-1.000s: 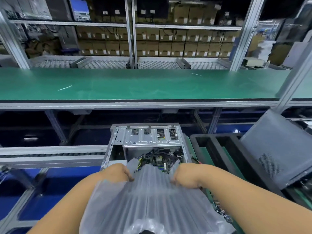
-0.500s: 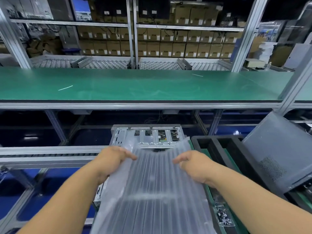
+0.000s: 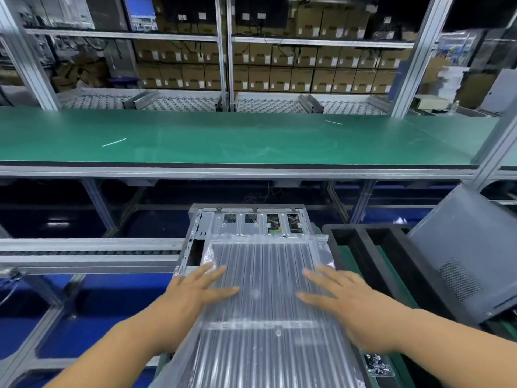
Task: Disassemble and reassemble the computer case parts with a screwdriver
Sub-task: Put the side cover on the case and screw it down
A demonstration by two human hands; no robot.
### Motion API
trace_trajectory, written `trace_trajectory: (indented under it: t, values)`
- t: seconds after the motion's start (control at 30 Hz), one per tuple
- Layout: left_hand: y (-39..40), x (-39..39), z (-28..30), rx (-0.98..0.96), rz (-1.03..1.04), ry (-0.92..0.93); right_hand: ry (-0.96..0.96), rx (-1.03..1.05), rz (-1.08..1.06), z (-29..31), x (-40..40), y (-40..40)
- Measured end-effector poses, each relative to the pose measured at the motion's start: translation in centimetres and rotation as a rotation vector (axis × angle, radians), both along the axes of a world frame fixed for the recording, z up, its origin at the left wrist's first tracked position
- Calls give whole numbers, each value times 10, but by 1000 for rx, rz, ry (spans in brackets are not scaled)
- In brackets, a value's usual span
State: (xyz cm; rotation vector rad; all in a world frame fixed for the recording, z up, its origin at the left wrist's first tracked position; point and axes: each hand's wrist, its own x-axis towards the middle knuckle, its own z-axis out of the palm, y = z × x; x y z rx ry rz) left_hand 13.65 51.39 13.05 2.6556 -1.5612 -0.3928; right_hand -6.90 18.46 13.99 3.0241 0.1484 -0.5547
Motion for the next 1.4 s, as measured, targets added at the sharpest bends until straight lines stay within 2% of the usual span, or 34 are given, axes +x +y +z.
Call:
trace_trajectory:
  t: [0.1,0.17,0.3,0.43,0.5,0.53,0.6,0.63,0.67,0.7,0.77,0.8,0.87,0.9,0.93,1.0,1.07,1.1,1.17,1.23,1.27,1.3,1.37,1.4]
  values:
    - [10,-4,4,74,-54,191,79,110,28,-9,-1,5]
    - [9,-4,-2,64,-106,181,59,149,7,-11,4,5]
    - [-1,-3,-35,-40,-176,-63,-4,263,-35,-14,1,11]
    - [-15,-2,-59,-361,-365,-302,6,240,-100,-27,12,16]
    - [-28,2,-54,-273,-208,-327,2,279,-138,-34,10,15]
    - [-30,1,-53,-365,-133,-291,-58,324,-198,-36,7,20]
    - [-19,4,-52,-329,-35,-319,-338,489,-355,-44,-2,30]
    - [-12,-5,-44,-269,120,-81,-505,581,-413,-54,-2,32]
    - [-6,-16,-34,-267,229,190,-588,666,-498,-60,3,35]
    - [-12,-16,-25,-300,330,301,-614,668,-584,-60,13,39]
    - [-38,-8,-21,-366,518,250,-636,590,-733,-51,29,46]
    - [-51,-7,-20,-334,582,170,-651,564,-795,-44,35,49]
    - [-72,-12,-12,-219,615,94,-641,639,-934,-29,44,51]
    - [-80,-11,-13,-204,644,69,-642,729,-1000,-23,47,52]
    - [-85,-10,-12,-197,660,73,-654,734,-1000,-20,49,53]
    - [-96,-8,-15,-129,674,87,-733,399,-834,-17,57,60]
    - [-107,-8,-19,67,634,29,-830,16,-551,-16,72,69]
    - [-111,-8,-20,168,592,-1,-776,-75,-416,-16,82,75]
    - [-118,-6,-22,232,554,-29,-489,-103,-239,-24,96,81]
    - [-122,-3,-27,218,563,-16,-171,-88,-250,-36,102,79]
    - [-123,-4,-27,191,572,12,-81,-82,-274,-41,104,77]
    - [-123,-3,-28,137,603,40,-33,-82,-293,-45,106,76]
    - [-121,-1,-29,-99,691,64,41,-66,-305,-44,112,75]
    - [-118,-2,-30,-237,688,-9,76,-53,-304,-42,115,75]
